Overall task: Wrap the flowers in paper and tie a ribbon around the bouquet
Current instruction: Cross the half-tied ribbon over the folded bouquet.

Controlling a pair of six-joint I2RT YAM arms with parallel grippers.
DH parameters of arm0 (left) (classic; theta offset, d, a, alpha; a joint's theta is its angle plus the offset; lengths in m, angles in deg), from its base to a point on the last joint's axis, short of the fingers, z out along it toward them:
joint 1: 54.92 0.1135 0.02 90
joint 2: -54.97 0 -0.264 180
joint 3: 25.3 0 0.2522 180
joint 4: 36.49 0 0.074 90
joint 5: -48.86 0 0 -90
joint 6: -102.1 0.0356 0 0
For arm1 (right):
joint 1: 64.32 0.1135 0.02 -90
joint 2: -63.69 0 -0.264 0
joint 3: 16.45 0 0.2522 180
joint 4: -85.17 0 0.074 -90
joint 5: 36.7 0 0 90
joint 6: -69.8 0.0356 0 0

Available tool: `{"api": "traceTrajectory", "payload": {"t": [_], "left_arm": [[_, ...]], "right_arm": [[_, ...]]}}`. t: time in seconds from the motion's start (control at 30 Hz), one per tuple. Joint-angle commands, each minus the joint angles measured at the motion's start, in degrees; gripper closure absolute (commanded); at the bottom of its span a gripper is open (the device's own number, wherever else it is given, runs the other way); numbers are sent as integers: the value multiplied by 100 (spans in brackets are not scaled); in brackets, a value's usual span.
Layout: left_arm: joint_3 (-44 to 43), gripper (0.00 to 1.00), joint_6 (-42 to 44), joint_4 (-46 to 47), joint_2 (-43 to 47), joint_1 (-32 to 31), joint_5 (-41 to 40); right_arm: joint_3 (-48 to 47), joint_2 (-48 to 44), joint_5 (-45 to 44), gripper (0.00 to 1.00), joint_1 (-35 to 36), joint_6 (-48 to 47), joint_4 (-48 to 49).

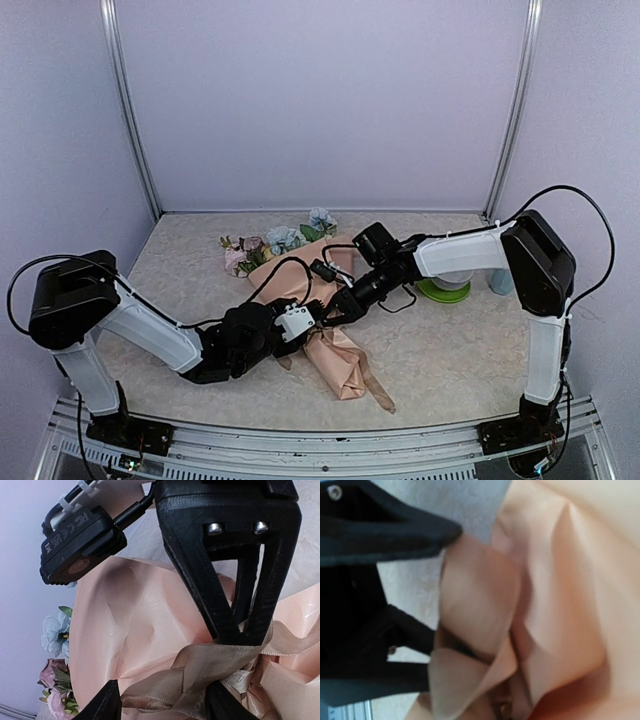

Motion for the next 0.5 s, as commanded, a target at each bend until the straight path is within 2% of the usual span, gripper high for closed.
{"api": "traceTrajectory", "payload": {"t": [0.0, 0.27, 0.47], "left_arm": [[-200, 44, -73, 377, -329, -32, -290], [-161, 43, -243, 377, -400, -50, -291], [-147, 43, -355, 429, -461, -49, -319]], "right_arm": [[72, -213, -63, 76, -45, -133, -251], [-289, -464, -92, 74, -399, -338, -558], [-797, -17, 64, 75, -405, -412, -710]]}}
